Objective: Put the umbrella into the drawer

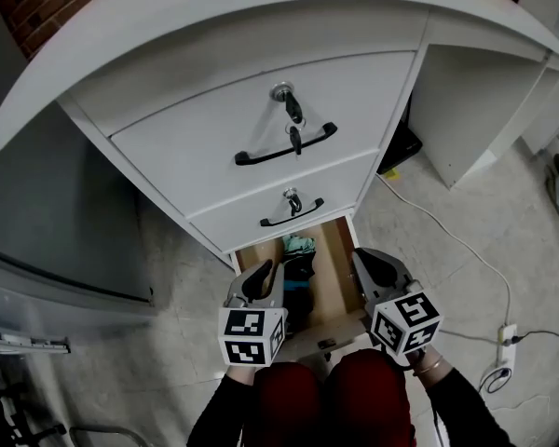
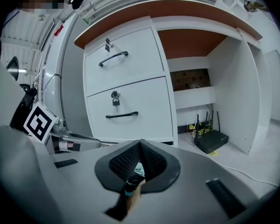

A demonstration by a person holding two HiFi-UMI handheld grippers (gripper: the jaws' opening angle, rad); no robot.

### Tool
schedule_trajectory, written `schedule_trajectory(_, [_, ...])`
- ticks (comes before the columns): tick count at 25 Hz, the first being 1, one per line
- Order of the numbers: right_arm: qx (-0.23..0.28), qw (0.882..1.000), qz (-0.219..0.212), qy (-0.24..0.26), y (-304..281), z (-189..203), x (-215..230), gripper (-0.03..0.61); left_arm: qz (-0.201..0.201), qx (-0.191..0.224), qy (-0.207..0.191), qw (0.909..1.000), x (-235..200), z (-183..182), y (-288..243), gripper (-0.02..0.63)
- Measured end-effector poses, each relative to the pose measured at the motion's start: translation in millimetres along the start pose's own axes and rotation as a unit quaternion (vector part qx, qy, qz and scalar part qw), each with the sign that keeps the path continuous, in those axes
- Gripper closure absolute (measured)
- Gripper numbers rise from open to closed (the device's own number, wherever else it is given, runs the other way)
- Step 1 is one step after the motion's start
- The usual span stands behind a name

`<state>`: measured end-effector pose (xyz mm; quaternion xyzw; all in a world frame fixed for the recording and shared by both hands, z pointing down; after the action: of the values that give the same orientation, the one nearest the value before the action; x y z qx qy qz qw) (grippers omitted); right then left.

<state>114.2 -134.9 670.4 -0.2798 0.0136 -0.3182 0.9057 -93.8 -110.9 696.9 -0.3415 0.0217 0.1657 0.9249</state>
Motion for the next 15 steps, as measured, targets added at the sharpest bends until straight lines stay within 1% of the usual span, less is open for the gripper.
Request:
schedule_trajectory(4, [0.021,1.0,-0.011,-0.015,15.1,-8.2,-1.7,0.577,-0.013,0.031,0.008,0.9994,-9.8,1.1,24.8,0.609])
schedule_trajectory(8, [0.034,0.998,-0.032,-0.045,33.8,-18.7,-11.1,0.577,-0.021,0.058,0.012,0.998,-15.8,3.2,49.1,0.611])
schedule_trajectory(12, [0.042,0.997,-0.031,-0.047,50.4,-24.1,-15.7,0.577,-0.029,0.085,0.03,0.9955,-22.5,4.1,73.4,0.611])
schedule_trajectory(15, [0.064,0.997,-0.024,-0.045,62.1,-23.9,-11.3,0.577,-0.032,0.101,0.037,0.9937,-25.0,2.7,89.2,0.611])
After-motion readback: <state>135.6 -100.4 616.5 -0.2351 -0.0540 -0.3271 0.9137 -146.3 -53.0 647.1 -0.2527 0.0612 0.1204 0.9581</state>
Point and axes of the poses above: the fingertips, and each gripper's own axes: y backward along the fingers, x to its right, z out of its underside, the point moved 7 cm from there along y, backward along the fingers, and after that the axes turned 13 degrees about -x, right-handed, at the moved point
